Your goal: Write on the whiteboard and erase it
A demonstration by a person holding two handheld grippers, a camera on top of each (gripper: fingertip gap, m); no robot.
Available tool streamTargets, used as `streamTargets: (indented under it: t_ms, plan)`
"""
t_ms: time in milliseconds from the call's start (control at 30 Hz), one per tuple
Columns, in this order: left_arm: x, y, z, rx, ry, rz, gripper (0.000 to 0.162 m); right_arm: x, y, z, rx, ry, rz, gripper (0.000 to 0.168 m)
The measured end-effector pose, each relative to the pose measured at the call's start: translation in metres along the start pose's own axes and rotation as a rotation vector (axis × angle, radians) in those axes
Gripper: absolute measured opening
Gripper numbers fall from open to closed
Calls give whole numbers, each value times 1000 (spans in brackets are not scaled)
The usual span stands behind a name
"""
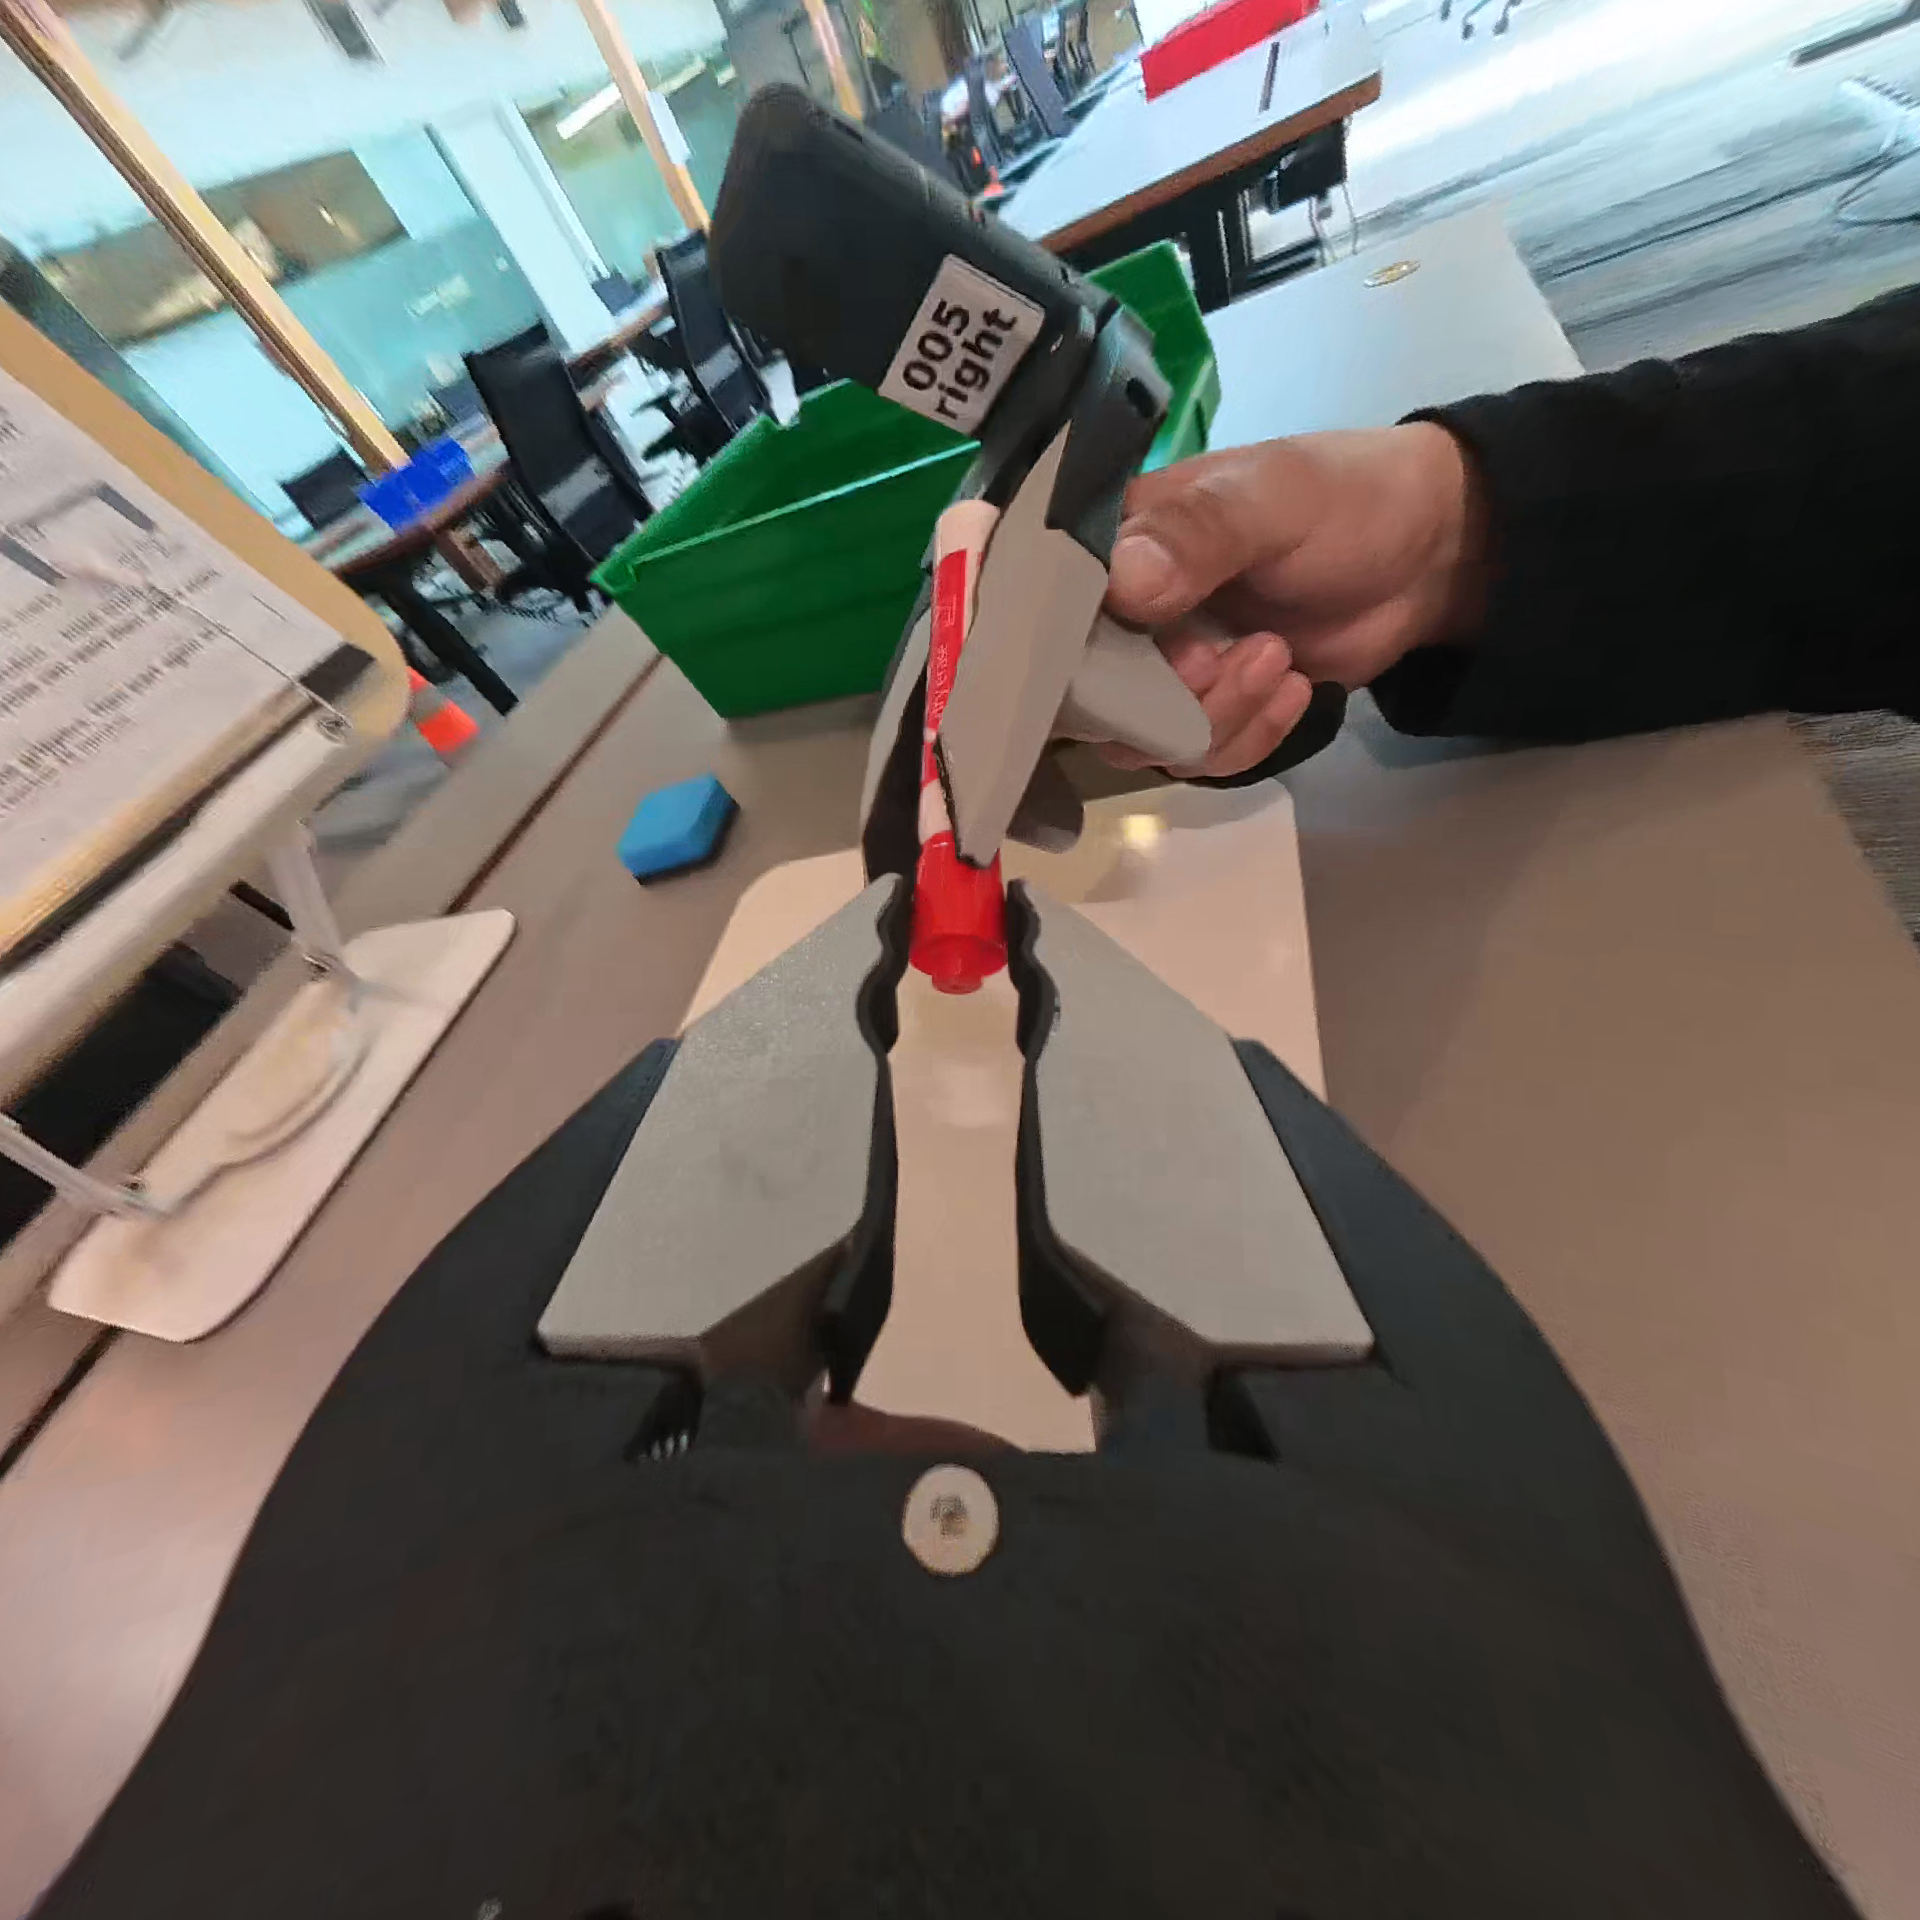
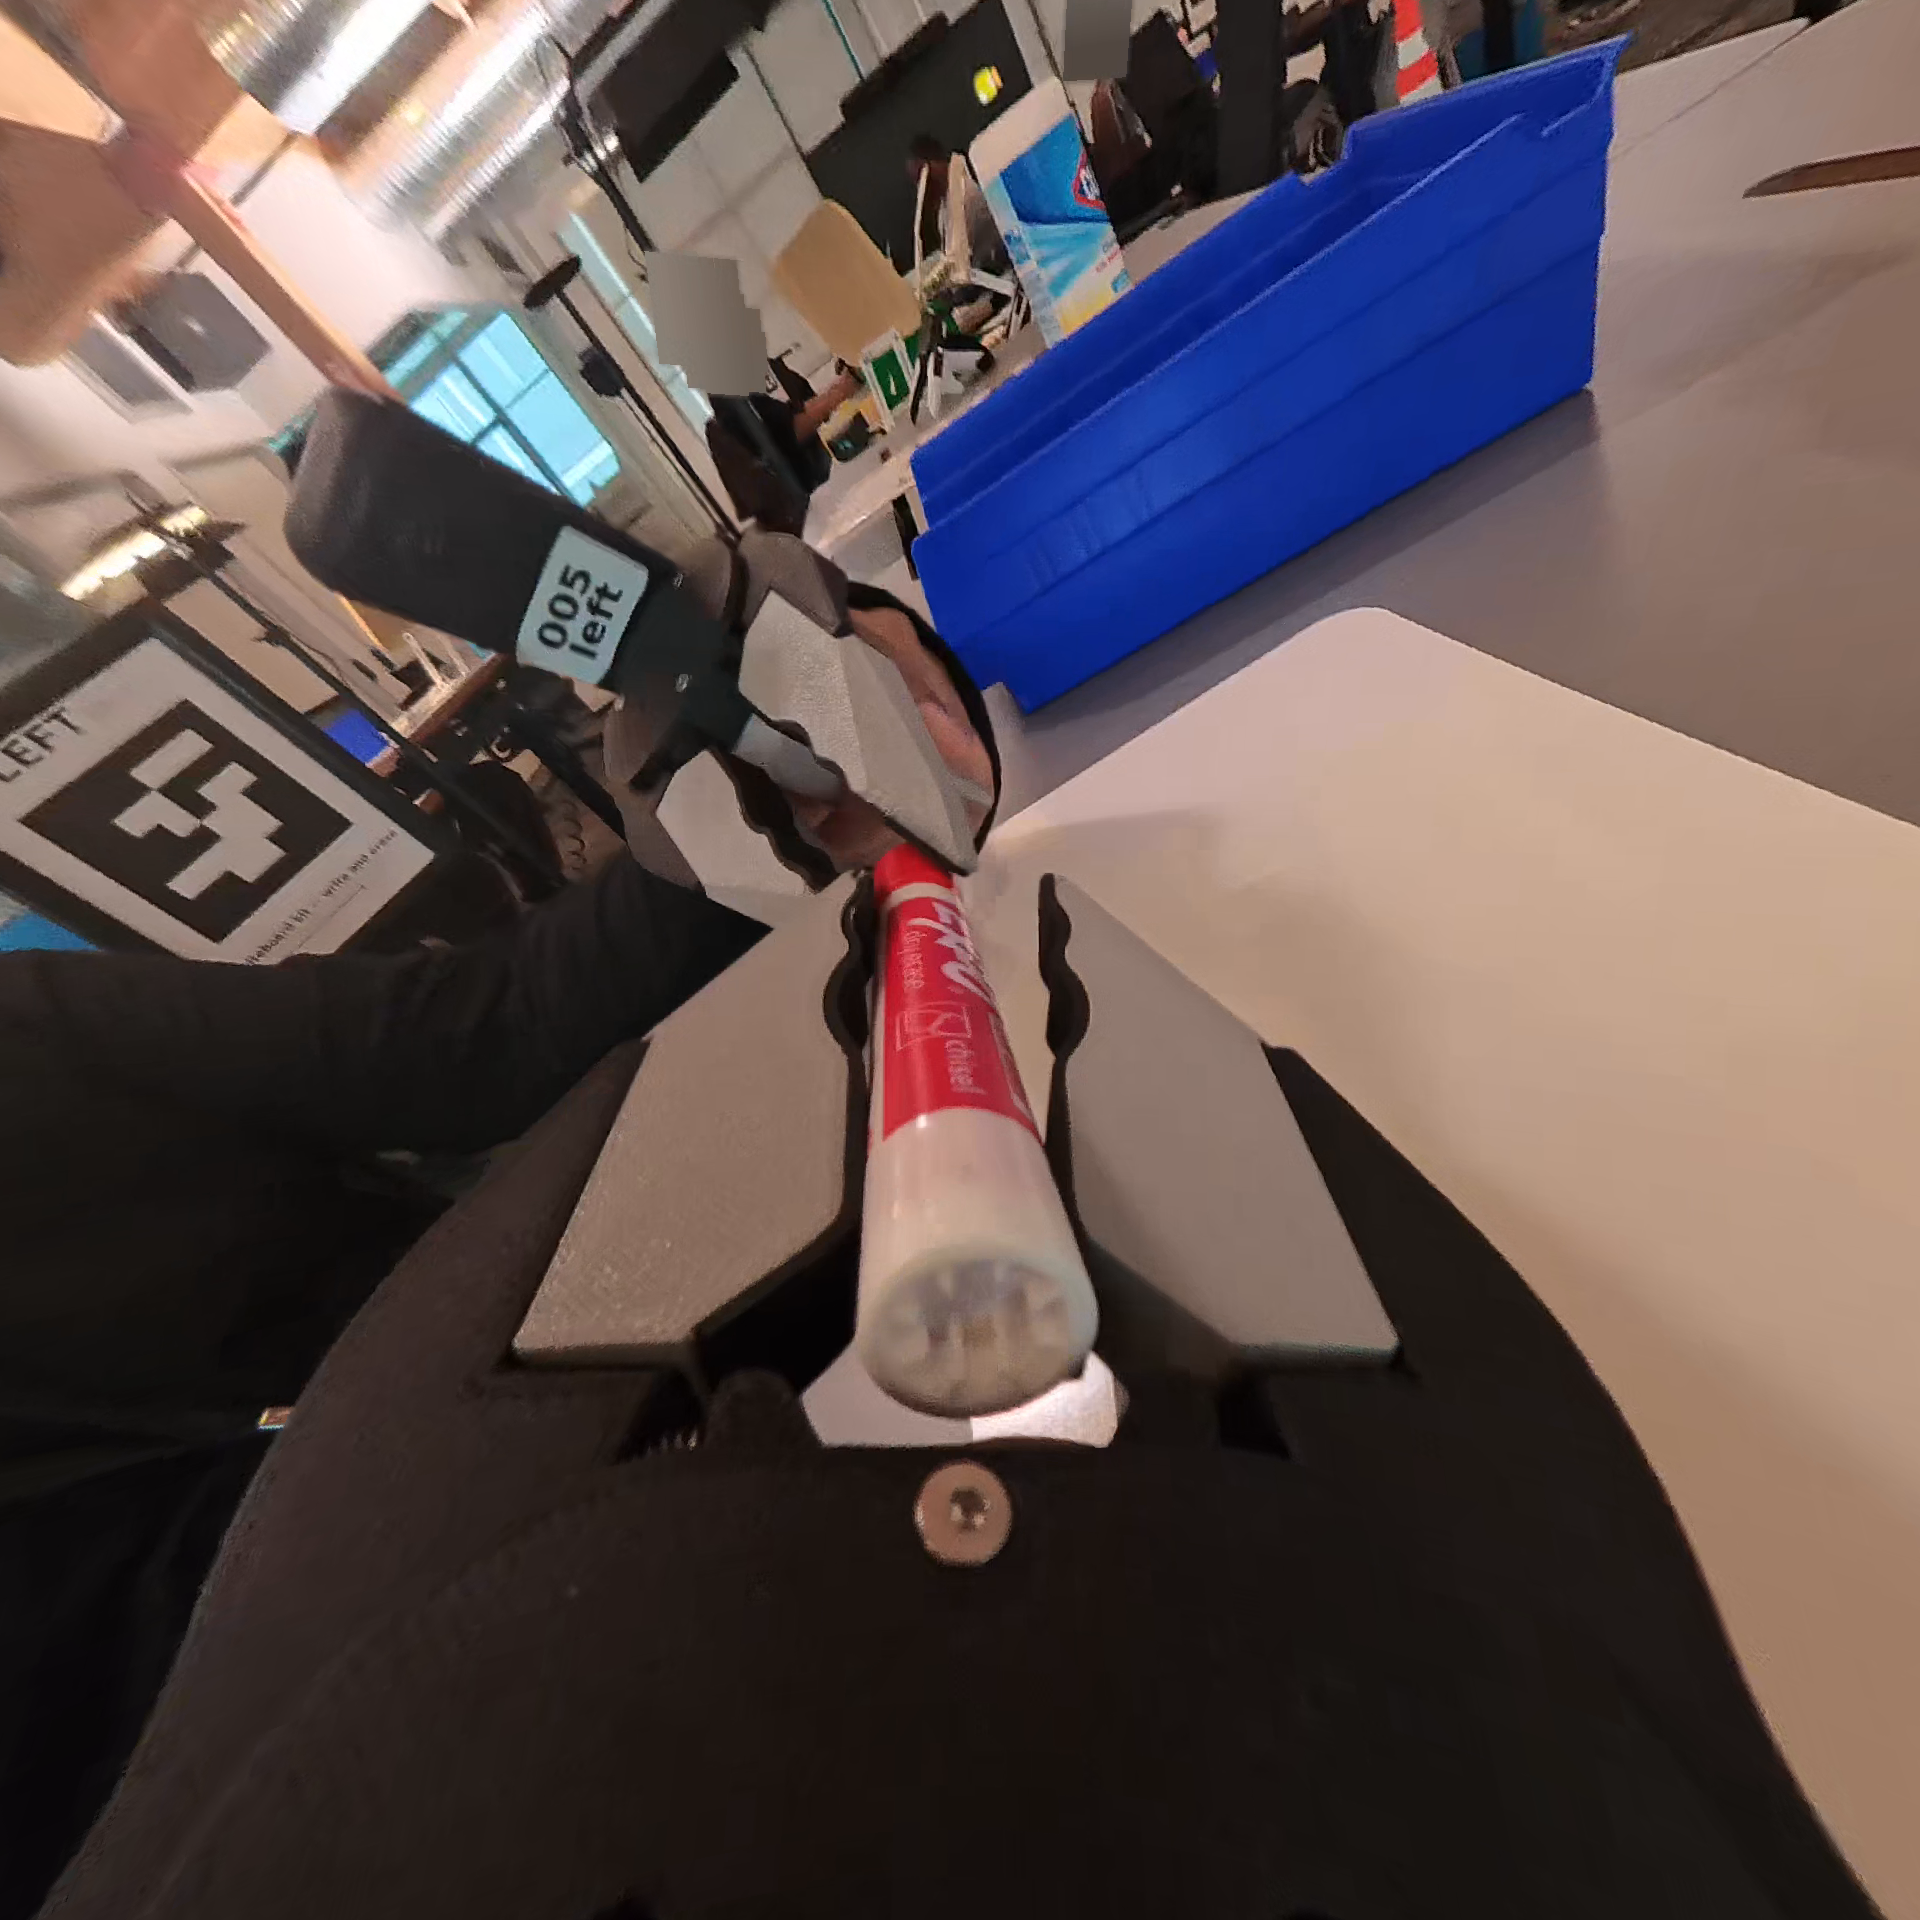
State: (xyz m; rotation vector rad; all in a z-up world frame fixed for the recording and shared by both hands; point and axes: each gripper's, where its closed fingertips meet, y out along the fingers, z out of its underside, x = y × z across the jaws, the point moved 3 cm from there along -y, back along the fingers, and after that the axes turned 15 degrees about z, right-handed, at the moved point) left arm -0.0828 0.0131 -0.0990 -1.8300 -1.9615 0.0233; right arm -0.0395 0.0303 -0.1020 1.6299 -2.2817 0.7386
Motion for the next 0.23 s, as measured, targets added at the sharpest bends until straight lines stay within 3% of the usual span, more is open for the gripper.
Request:
streamTargets:
  t_ms: [233]
  plan:
    - [1,3,-3,-1,59,-51,16,5,-2,-6,-52,-32,-8,29]
